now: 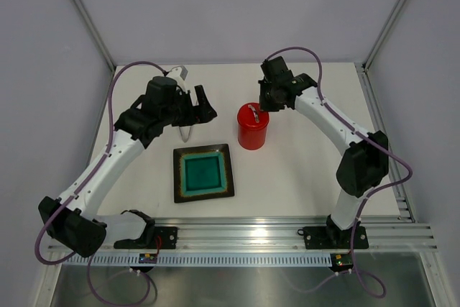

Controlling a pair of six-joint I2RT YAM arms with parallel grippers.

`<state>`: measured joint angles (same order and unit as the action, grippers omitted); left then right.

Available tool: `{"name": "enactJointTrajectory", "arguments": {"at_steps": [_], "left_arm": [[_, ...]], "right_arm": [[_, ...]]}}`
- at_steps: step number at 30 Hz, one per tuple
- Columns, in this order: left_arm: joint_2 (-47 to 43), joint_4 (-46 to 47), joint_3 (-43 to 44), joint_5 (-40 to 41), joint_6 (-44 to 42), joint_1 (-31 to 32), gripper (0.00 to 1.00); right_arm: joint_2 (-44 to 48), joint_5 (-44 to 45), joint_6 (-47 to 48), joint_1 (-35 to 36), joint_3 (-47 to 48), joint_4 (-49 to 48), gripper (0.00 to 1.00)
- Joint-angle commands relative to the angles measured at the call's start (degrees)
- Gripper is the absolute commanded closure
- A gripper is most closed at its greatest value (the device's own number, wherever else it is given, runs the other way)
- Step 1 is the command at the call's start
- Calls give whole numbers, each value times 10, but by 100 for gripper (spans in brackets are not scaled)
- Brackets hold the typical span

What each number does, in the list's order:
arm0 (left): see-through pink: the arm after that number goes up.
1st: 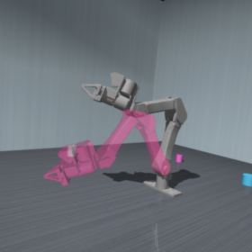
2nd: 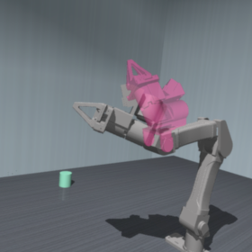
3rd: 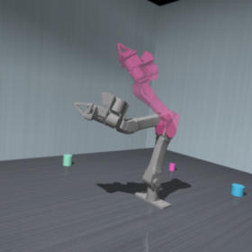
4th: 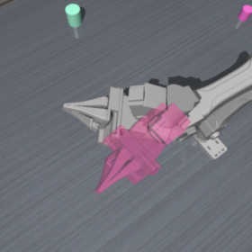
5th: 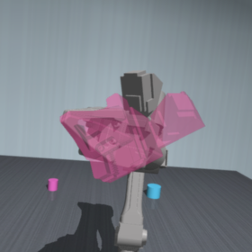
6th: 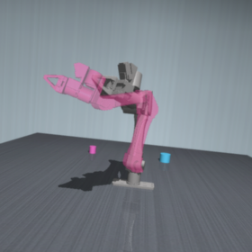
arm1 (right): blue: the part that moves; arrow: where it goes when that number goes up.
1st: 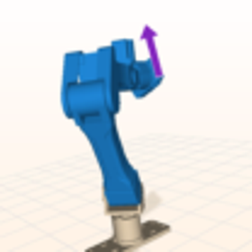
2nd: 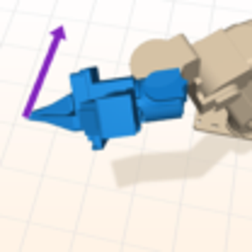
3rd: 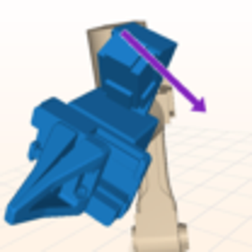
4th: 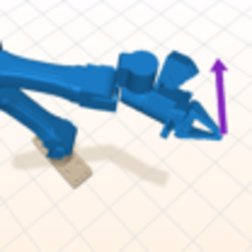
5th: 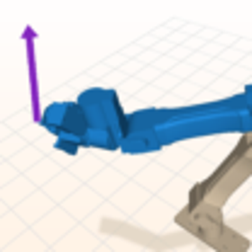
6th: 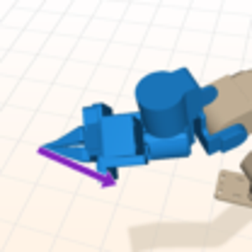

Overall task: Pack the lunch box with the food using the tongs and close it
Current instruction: Close the box lid on the packing box, then reset both arms

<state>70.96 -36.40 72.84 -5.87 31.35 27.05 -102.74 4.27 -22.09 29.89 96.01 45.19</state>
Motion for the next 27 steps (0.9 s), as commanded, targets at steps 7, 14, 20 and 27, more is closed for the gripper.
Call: {"name": "enactJointTrajectory", "arguments": {"at_steps": [7,14,20,27], "left_arm": [[-35,5,5,23,-16,-3,9],[-47,-29,31,73,-50,-4,2],[-47,-65,63,103,-87,-5,1],[-43,-68,83,121,-100,-6,1]], "right_arm": [[136,141,0,-5,16,14,43],[240,243,-40,-39,-73,-16,0],[278,283,-65,-44,-135,1,1],[300,298,-81,-44,-183,9,0]]}}
